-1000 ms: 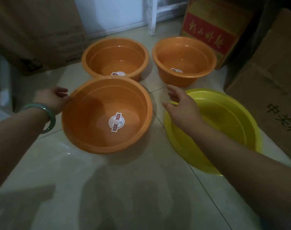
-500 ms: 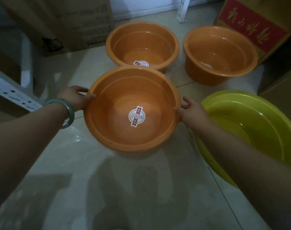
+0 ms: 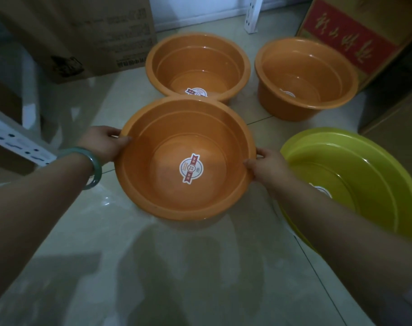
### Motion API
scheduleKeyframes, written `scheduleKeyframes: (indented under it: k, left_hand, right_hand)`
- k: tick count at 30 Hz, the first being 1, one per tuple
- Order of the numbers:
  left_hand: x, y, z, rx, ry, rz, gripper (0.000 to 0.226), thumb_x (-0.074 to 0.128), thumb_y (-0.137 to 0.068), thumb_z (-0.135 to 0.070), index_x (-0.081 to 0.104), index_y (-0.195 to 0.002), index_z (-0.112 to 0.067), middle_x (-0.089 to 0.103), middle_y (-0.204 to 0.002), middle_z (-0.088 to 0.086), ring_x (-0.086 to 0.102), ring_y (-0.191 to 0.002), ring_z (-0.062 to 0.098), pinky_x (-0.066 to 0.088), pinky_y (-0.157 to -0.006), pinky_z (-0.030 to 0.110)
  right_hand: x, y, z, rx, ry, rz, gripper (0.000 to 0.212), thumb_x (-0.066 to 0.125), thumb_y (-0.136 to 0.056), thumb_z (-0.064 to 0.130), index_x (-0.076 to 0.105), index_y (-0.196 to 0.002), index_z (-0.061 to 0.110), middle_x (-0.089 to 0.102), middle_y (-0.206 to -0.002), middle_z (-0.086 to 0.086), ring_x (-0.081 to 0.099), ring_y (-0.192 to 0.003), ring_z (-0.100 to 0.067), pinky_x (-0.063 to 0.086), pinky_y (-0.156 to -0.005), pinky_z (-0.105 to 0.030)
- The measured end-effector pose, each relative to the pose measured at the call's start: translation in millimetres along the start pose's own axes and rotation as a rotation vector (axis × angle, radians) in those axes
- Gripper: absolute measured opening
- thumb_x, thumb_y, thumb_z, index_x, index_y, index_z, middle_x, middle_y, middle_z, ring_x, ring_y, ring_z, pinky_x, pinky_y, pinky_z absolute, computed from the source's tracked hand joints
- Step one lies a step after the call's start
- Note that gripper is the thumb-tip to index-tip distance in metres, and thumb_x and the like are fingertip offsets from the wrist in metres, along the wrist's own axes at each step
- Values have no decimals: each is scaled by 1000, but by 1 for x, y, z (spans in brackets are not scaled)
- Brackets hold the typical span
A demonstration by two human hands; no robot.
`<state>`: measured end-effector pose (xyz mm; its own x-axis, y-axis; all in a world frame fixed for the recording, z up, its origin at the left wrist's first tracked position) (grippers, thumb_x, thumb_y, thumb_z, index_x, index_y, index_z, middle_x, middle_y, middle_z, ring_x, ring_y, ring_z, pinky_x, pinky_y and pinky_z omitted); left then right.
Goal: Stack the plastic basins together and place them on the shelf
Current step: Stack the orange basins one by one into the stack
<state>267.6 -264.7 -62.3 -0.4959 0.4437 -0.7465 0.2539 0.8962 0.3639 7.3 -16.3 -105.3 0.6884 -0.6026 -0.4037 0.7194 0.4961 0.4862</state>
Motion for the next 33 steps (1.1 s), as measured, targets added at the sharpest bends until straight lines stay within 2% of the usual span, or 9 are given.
scheduleKeyframes:
  k: [9, 11, 14, 17, 22, 25, 27, 30, 33]
  left_hand:
    - [-32, 19, -37, 41, 57, -113, 43, 58, -84, -41, 62, -121, -19, 67, -114, 8, 60, -88, 22, 48, -86, 39]
    - [-35, 26, -54, 65, 95, -130, 41, 58, -85, -41, 63, -120, -21, 67, -111, 4, 59, -89, 20, 48, -89, 40]
    - [-35, 37, -87, 129, 150, -136, 41, 58, -85, -42, 64, -119, -22, 67, -109, 2, 60, -90, 19, 49, -89, 39]
    - [-31, 50, -128, 210, 222, -154, 41, 60, -82, -43, 66, -117, -23, 68, -106, 1, 64, -91, 19, 52, -87, 37]
    - [4, 81, -202, 365, 308, -88, 17, 63, -78, -42, 69, -82, -27, 67, -81, -4, 61, -68, 13, 51, -73, 30]
    - [39, 101, -237, 424, 331, 8, 19, 65, -76, -41, 64, -64, -26, 63, -63, -9, 59, -52, 10, 52, -65, 28]
    - [67, 115, -255, 457, 340, 99, 19, 65, -81, -36, 64, -68, -23, 61, -62, -7, 58, -41, 3, 49, -53, 22]
    - [108, 137, -270, 506, 224, 234, 12, 65, -83, -34, 66, -85, -22, 64, -67, -6, 61, -43, 0, 48, -43, 18]
    - [144, 147, -266, 519, 78, 324, 17, 65, -84, -30, 64, -99, -22, 66, -77, -6, 67, -67, 9, 56, -65, 28]
  right_hand:
    - [-32, 28, 35, -91, -38, -43, 40, 58, -81, 5, 66, -120, 9, 73, -100, -15, 72, -83, -34, 60, -74, -48]
    - [-48, 35, 45, -121, -65, -54, 33, 57, -82, 4, 68, -112, 10, 73, -92, -14, 71, -78, -31, 61, -72, -46]
    - [-79, 46, 56, -162, -138, -74, 29, 56, -83, 2, 69, -107, 12, 69, -78, -4, 66, -62, -16, 58, -55, -32]
    - [-122, 56, 61, -178, -189, -137, 20, 57, -84, 2, 69, -95, 12, 67, -74, -4, 65, -60, -14, 55, -48, -28]
    - [-211, 83, 49, -174, -227, -304, 18, 61, -83, 5, 66, -75, 20, 67, -66, -4, 65, -47, -10, 52, -44, -24]
    - [-258, 102, 30, -142, -256, -411, 16, 62, -84, 6, 66, -72, 17, 64, -46, 3, 60, -37, -5, 51, -41, -21]
    - [-284, 112, 9, -82, -272, -488, 9, 61, -84, 6, 68, -80, 10, 58, -43, -2, 52, -29, -5, 45, -35, -17]
    - [-306, 121, -27, 26, -244, -548, 16, 61, -87, 10, 69, -97, 2, 56, -62, -9, 55, -36, -7, 47, -36, -17]
    - [-313, 122, -60, 87, -194, -557, 16, 67, -86, 20, 68, -98, 10, 62, -68, -5, 61, -48, -10, 46, -35, -15]
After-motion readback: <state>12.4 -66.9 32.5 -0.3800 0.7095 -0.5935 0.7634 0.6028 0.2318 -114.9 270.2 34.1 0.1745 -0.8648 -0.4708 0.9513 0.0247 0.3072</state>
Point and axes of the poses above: each hand's wrist, its own y-axis away from the middle knuckle, its own x-axis out of the palm, z = x × y, the point moved 9 cm from there along -y, towards the middle knuckle
